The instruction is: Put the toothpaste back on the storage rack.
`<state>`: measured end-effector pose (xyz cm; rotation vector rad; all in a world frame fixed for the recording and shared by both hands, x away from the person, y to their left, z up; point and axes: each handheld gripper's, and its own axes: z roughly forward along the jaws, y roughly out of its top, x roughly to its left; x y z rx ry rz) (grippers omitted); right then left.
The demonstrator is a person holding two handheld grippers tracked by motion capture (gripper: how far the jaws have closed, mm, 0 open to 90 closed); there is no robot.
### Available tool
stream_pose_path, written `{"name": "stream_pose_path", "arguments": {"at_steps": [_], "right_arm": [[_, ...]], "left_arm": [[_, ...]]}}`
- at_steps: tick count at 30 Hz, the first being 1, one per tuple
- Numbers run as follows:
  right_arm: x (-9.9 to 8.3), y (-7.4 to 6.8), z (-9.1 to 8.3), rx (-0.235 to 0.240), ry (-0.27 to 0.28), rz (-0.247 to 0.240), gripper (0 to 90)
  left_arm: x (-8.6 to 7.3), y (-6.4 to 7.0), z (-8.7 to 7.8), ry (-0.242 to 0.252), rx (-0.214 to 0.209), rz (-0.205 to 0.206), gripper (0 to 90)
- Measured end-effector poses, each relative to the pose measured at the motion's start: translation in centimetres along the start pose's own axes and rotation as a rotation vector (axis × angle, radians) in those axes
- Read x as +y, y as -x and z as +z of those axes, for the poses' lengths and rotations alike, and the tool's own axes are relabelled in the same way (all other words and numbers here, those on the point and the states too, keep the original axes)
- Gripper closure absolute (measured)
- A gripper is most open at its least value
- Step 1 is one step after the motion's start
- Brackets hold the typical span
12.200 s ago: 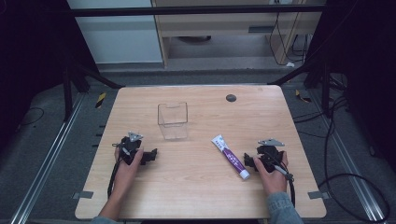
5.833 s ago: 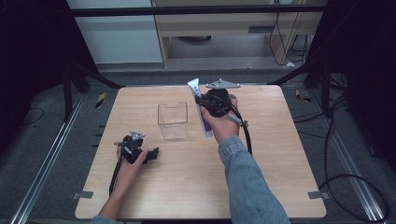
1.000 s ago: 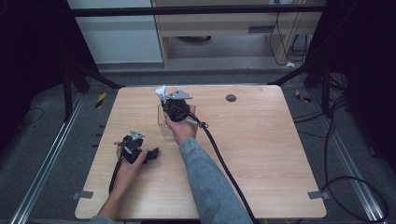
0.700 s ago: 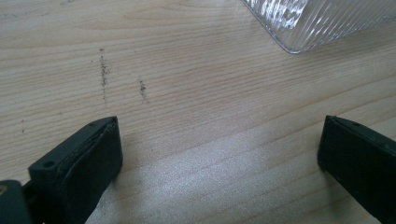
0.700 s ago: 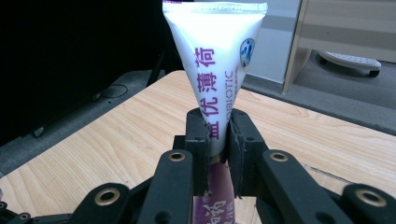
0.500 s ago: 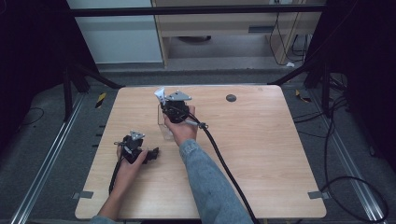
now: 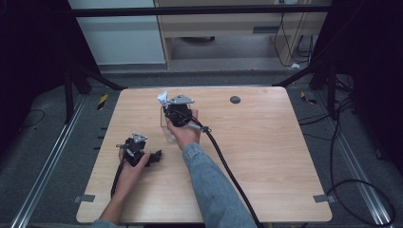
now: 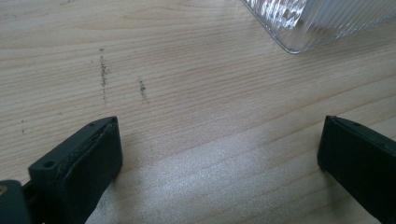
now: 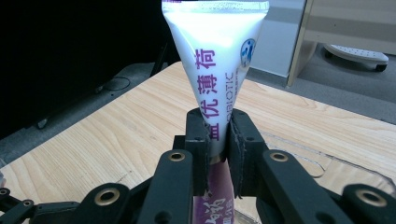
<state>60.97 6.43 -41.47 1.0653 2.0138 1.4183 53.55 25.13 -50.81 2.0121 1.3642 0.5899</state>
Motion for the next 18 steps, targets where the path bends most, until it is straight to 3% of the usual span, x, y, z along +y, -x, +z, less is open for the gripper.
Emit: {"name": "stream_pose_path", "arguments": {"at_steps": [18], "right_arm": [[0.66,0.18,0.93,-0.016,-0.022,0.004,79.4]], "left_arm": [[0.0,-0.01,-0.01,-0.001,0.0,0.001,0.0]]}}
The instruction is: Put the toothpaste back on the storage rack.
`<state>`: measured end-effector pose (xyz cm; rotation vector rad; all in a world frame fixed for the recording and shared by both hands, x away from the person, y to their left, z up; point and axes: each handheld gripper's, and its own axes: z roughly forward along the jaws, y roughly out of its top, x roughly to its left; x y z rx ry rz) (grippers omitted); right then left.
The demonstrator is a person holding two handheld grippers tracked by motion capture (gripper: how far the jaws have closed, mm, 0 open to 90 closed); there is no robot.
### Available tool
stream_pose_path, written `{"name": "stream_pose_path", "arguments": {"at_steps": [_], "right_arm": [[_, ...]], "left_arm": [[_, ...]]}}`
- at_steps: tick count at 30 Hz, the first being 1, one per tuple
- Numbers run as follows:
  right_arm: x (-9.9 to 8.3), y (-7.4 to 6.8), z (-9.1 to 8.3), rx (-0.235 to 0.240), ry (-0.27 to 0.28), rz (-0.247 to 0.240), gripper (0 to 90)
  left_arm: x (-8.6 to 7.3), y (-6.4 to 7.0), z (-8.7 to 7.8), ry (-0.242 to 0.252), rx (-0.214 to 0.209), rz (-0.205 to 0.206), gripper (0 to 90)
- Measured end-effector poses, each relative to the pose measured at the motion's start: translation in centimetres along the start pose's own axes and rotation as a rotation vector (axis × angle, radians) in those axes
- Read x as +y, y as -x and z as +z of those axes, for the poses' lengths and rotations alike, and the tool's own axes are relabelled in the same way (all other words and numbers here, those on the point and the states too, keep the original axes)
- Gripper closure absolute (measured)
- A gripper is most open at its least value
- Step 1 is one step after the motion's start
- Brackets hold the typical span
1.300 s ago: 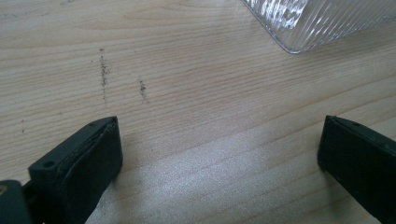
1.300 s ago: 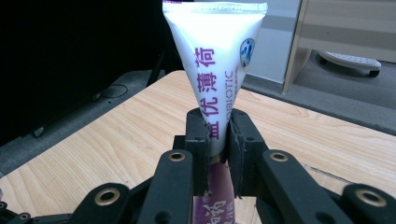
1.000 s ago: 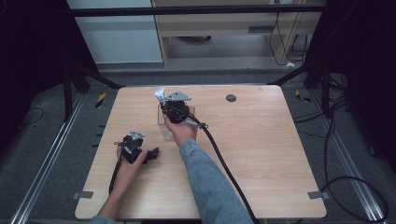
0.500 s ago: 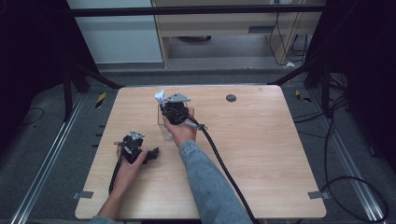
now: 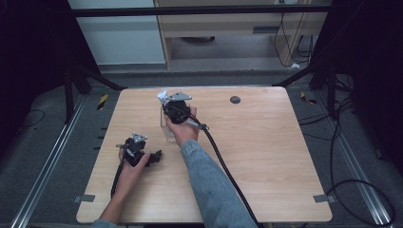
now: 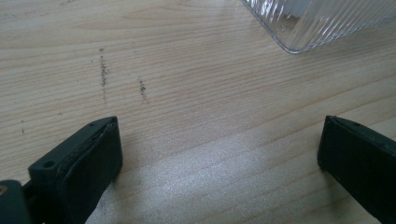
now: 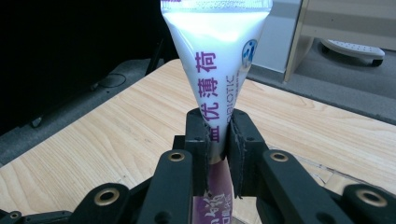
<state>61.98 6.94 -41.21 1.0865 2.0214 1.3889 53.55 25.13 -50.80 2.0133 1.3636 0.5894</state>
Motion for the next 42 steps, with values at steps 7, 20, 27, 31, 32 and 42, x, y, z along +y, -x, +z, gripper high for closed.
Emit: {"name": "stream_pose_path", "arguments": {"at_steps": [7,20,27,31,32,42], "right_arm": [[0.07,-0.24,0.14,0.004,-0.001,-0.003,79.3],[0.5,-0.46,0.73,-0.001,-0.022,-0.012,79.0],[0.61,-0.51,0.78,-0.002,-0.029,-0.008,78.8],[0.63,-0.52,0.78,-0.003,-0.031,-0.008,78.7],[0.64,-0.51,0.79,-0.004,-0.031,-0.011,78.6],[0.65,-0.57,0.67,0.0,-0.035,-0.027,76.5]], "left_arm": [[0.0,0.0,0.0,0.0,0.0,0.0,0.0],[0.0,0.0,0.0,0.0,0.0,0.0,0.0],[0.0,0.0,0.01,0.0,0.0,0.0,0.0],[0.0,0.01,0.01,0.001,0.0,-0.001,0.0],[0.0,0.01,0.01,0.001,0.0,-0.001,0.0],[0.01,0.01,0.02,0.002,0.0,-0.001,0.0]]}}
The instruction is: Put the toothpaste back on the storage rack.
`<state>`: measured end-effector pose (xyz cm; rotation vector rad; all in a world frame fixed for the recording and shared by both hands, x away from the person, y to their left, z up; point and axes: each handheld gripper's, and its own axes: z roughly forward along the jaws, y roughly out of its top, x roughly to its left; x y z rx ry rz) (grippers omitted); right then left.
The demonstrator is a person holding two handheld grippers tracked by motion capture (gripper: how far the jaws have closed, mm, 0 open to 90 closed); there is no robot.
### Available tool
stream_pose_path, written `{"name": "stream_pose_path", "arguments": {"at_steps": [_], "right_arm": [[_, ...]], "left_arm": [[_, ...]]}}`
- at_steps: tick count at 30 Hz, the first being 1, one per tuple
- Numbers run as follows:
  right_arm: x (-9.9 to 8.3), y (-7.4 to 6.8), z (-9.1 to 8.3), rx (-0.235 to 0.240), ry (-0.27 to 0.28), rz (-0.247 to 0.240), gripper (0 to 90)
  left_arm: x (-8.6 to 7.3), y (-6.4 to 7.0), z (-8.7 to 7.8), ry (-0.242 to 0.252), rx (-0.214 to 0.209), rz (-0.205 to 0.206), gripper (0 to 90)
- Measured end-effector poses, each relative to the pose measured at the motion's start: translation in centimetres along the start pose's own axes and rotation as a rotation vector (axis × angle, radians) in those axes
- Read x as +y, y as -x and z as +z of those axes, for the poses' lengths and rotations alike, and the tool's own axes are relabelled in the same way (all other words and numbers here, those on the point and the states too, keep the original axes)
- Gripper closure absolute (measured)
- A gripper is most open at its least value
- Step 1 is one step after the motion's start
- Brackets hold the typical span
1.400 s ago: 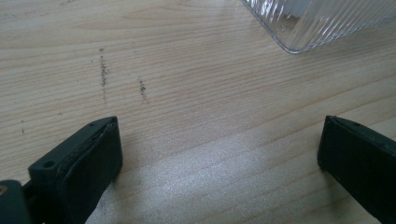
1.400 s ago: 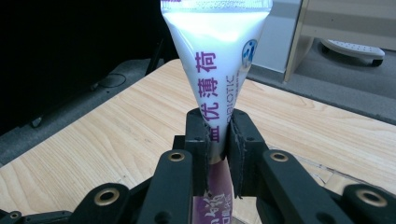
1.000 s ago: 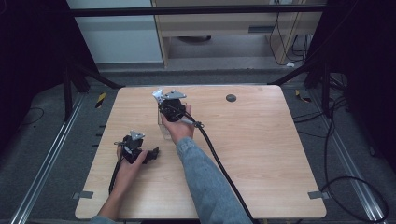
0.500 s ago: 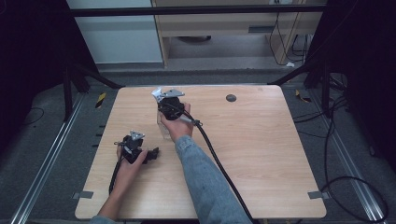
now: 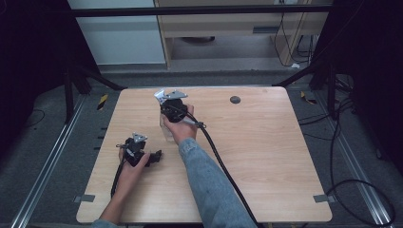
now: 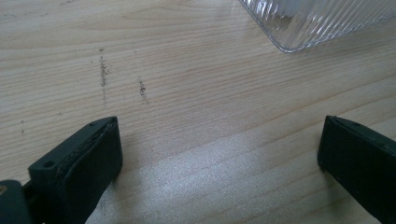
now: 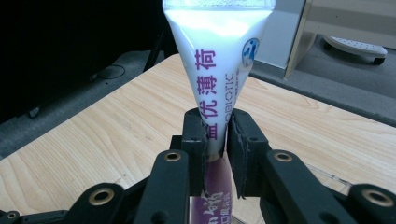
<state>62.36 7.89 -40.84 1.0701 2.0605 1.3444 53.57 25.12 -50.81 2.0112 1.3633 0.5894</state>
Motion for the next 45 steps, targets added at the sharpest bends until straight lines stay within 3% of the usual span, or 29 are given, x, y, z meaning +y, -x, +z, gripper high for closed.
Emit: {"name": "stream_pose_path", "arguments": {"at_steps": [6,24,45], "right_arm": [[0.1,-0.1,-0.2,0.023,-0.001,0.018,72.9],[-0.3,0.1,-1.2,0.042,-0.008,0.011,69.6],[0.1,1.1,-3.0,0.035,-0.007,0.006,66.8]], "left_arm": [[0.0,0.0,0.0,0.0,0.0,0.0,0.0],[0.0,0.0,0.0,-0.001,0.0,0.002,0.0],[0.0,0.0,0.0,0.001,0.0,0.0,0.0]]}}
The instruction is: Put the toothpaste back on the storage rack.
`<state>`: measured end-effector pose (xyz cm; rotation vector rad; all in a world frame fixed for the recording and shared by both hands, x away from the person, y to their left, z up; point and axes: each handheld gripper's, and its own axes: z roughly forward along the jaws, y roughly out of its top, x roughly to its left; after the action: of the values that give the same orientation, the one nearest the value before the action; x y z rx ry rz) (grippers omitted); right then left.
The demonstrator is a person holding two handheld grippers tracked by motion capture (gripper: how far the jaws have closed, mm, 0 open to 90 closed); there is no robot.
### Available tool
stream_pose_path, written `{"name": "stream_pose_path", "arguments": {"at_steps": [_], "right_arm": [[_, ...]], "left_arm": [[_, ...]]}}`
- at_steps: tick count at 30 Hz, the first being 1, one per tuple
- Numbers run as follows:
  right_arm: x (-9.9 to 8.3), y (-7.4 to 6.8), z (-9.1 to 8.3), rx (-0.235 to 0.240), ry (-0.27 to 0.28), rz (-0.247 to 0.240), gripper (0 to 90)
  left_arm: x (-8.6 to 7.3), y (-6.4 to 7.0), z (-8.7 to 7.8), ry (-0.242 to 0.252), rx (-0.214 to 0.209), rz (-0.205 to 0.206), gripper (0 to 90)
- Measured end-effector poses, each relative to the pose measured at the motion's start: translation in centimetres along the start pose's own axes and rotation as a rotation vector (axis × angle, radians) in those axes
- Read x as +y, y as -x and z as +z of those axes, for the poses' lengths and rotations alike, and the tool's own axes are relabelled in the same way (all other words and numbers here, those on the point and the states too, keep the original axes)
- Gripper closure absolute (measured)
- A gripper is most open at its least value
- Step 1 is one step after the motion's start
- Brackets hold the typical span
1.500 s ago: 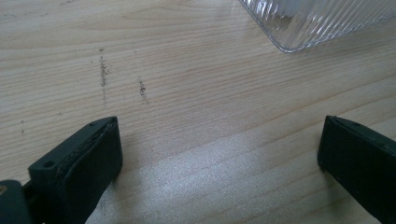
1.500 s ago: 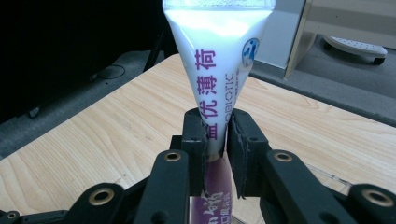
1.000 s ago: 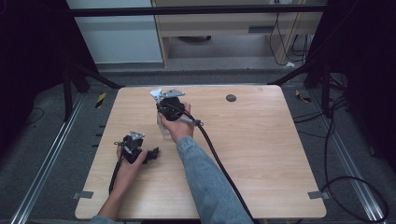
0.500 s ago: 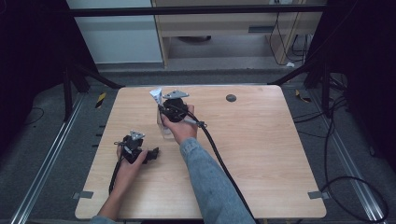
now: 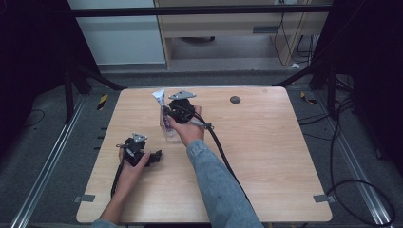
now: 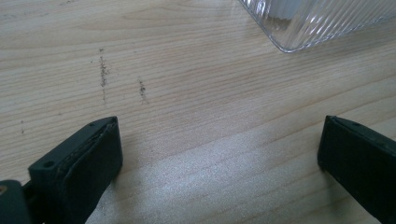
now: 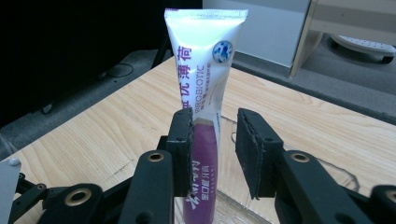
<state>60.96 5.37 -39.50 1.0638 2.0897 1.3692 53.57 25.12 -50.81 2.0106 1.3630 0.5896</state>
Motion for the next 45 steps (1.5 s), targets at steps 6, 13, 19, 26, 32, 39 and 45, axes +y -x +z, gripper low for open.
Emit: {"name": "stream_pose_path", "arguments": {"at_steps": [6,13,19,26,32,39,45], "right_arm": [[0.4,0.1,-0.6,-0.007,0.002,-0.007,64.9],[0.6,0.3,-1.1,-0.014,0.0,-0.018,56.8],[0.8,0.3,-1.3,-0.011,-0.008,-0.007,46.0],[1.1,0.4,-1.7,-0.009,-0.008,-0.009,38.5],[1.3,0.7,-2.3,-0.003,-0.011,-0.022,25.9],[1.3,1.1,-2.4,-0.029,-0.027,-0.073,18.5],[1.3,1.3,-2.7,-0.036,-0.046,-0.105,14.9]], "left_arm": [[0.0,0.0,0.0,0.0,0.0,0.0,0.0],[0.0,0.0,0.0,0.0,0.0,0.0,0.0],[0.0,0.0,0.0,0.0,0.0,0.0,0.0],[0.0,0.0,0.0,0.0,0.0,-0.001,0.0],[0.0,0.0,0.0,0.0,0.0,0.0,0.0],[0.0,0.0,0.0,0.001,0.001,0.001,0.0],[0.0,0.0,0.0,0.001,0.001,0.001,0.0]]}}
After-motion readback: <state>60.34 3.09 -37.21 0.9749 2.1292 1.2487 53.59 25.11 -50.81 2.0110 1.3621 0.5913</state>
